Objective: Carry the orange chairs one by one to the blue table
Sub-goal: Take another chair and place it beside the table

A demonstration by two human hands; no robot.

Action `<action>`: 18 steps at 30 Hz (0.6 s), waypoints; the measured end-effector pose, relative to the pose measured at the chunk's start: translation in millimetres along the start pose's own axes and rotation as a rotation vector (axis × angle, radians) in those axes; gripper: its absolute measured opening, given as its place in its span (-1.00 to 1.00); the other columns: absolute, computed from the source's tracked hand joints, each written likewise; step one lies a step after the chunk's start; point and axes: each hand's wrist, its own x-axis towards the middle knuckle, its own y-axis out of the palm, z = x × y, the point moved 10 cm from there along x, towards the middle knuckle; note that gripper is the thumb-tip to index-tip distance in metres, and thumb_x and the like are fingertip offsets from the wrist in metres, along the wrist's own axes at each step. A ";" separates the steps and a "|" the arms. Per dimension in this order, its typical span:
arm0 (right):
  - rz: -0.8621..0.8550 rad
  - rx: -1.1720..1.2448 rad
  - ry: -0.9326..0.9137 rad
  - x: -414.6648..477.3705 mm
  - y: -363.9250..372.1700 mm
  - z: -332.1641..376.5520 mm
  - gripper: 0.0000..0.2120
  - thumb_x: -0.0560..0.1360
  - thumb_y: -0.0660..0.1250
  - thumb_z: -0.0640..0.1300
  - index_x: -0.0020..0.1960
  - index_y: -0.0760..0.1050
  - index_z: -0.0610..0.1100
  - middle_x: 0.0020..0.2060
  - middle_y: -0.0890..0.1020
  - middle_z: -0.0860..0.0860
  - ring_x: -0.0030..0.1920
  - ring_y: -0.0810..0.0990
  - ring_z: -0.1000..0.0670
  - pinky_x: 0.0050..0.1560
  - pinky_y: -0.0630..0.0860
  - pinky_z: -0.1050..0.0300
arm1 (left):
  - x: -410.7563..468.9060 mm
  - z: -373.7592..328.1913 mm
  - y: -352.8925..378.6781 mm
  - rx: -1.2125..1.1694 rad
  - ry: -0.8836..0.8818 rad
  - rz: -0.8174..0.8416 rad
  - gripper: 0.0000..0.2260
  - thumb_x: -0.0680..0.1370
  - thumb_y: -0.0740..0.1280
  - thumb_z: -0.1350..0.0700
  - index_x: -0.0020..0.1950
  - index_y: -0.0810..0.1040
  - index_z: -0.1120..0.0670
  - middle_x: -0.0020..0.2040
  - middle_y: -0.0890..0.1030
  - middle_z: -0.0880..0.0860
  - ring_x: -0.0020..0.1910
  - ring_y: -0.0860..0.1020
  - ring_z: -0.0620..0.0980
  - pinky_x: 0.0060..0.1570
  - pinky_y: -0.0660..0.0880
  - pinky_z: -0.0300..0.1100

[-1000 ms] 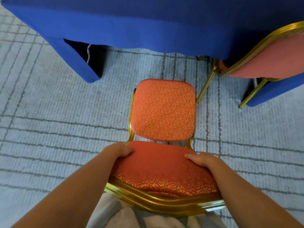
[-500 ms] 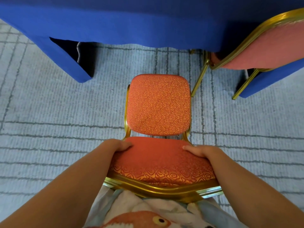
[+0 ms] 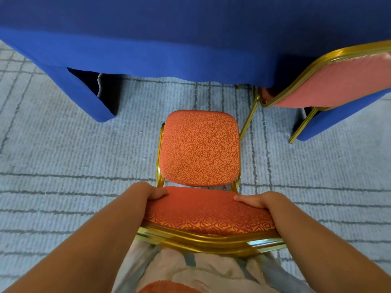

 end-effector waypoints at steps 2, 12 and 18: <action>-0.021 -0.015 -0.003 -18.2 -10.3 5.4 -0.21 0.55 0.01 0.40 0.46 0.32 -0.21 0.38 0.46 -0.19 0.35 0.48 -0.15 0.15 0.38 0.12 | -5.5 1.3 -13.5 0.027 0.006 -0.017 -0.23 0.54 0.06 -0.39 0.53 0.24 0.16 0.48 0.34 0.16 0.42 0.37 0.14 0.41 0.27 -0.01; -0.095 -0.040 0.009 -46.1 -86.1 27.0 -0.20 0.53 0.01 0.43 0.43 0.36 -0.20 0.37 0.47 -0.17 0.35 0.48 -0.13 0.19 0.38 0.10 | -14.0 -31.1 -71.8 0.000 0.048 -0.058 -0.25 0.54 0.10 -0.37 0.49 0.31 0.18 0.44 0.39 0.14 0.40 0.39 0.11 0.37 0.29 -0.06; -0.104 0.083 -0.043 -27.4 -150.0 52.5 -0.19 0.48 0.06 0.48 0.35 0.47 -0.16 0.24 0.59 -0.14 0.03 0.61 -0.08 0.17 0.47 0.10 | -12.2 -83.2 -134.2 -0.062 0.054 -0.050 -0.32 0.59 0.09 -0.30 0.47 0.30 0.21 0.38 0.45 0.14 0.29 0.48 0.07 0.11 0.34 -0.13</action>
